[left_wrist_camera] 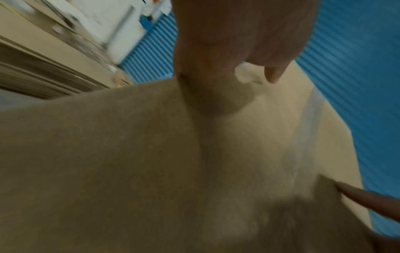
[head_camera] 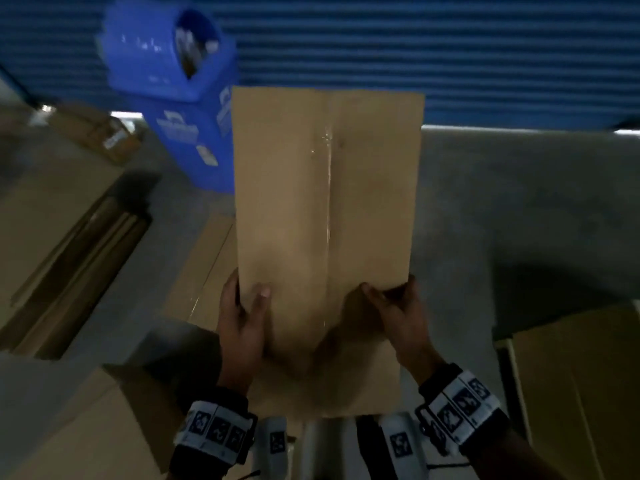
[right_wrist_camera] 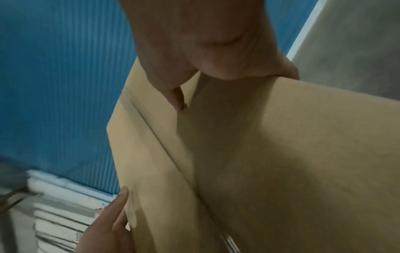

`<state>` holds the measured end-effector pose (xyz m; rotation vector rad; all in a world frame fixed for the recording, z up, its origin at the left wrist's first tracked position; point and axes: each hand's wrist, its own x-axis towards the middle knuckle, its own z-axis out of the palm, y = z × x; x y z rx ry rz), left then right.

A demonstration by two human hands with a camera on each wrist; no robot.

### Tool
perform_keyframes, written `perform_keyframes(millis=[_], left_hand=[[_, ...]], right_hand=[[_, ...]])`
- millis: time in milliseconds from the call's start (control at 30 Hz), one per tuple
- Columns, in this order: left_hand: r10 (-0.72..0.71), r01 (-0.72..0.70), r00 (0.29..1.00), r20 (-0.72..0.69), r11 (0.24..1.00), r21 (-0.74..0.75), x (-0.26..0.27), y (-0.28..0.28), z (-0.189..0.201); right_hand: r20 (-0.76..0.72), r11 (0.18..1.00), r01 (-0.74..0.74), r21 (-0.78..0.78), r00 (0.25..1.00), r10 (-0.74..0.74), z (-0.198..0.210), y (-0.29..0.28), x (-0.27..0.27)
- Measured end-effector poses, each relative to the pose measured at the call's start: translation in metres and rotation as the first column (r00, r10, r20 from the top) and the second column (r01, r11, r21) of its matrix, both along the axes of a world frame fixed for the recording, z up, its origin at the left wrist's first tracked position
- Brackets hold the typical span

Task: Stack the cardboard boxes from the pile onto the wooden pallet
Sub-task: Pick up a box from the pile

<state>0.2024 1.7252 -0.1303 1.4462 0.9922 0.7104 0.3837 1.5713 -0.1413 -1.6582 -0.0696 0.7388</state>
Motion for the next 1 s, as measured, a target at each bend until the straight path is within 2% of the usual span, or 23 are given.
perform_keyframes(millis=[33, 67, 133, 267, 367, 467, 633, 833, 1000], left_hand=[[-0.047, 0.045, 0.998, 0.031, 0.998, 0.054, -0.007, -0.018, 0.03], [-0.043, 0.039, 0.998, 0.051, 0.996, 0.078, -0.009, -0.021, 0.029], [-0.065, 0.052, 0.99, 0.126, 0.993, 0.11, -0.016, -0.044, 0.055], [-0.154, 0.137, 0.954, 0.258, 0.987, 0.081, -0.036, -0.097, 0.104], [-0.239, 0.232, 0.897, 0.372, 0.971, 0.065, -0.044, -0.133, 0.136], [-0.324, 0.321, 0.86, 0.394, 0.944, 0.075, -0.041, -0.172, 0.161], [-0.471, 0.43, 0.773, 0.424, 0.881, 0.196, -0.029, -0.254, 0.194], [-0.67, 0.636, 0.562, 0.485, 0.725, 0.265, -0.039, -0.387, 0.23], [-0.755, 0.778, 0.416, 0.506, 0.584, 0.231, -0.083, -0.535, 0.237]], right_hand=[[0.059, 0.999, 0.033, 0.027, 0.998, -0.034, 0.036, -0.025, -0.015], [0.089, 0.999, 0.019, 0.041, 0.996, -0.023, 0.046, -0.028, -0.019], [0.234, 0.997, 0.07, 0.022, 0.97, -0.073, 0.084, -0.061, -0.042], [0.44, 0.991, 0.135, 0.008, 0.889, -0.125, 0.146, -0.132, -0.094], [0.506, 0.981, 0.191, 0.029, 0.844, -0.179, 0.181, -0.183, -0.125], [0.548, 0.953, 0.297, 0.06, 0.788, -0.28, 0.21, -0.237, -0.148], [0.596, 0.867, 0.496, 0.053, 0.68, -0.426, 0.241, -0.33, -0.182], [0.579, 0.72, 0.684, 0.117, 0.542, -0.609, 0.266, -0.47, -0.247], [0.57, 0.622, 0.752, 0.216, 0.42, -0.706, 0.275, -0.608, -0.348]])
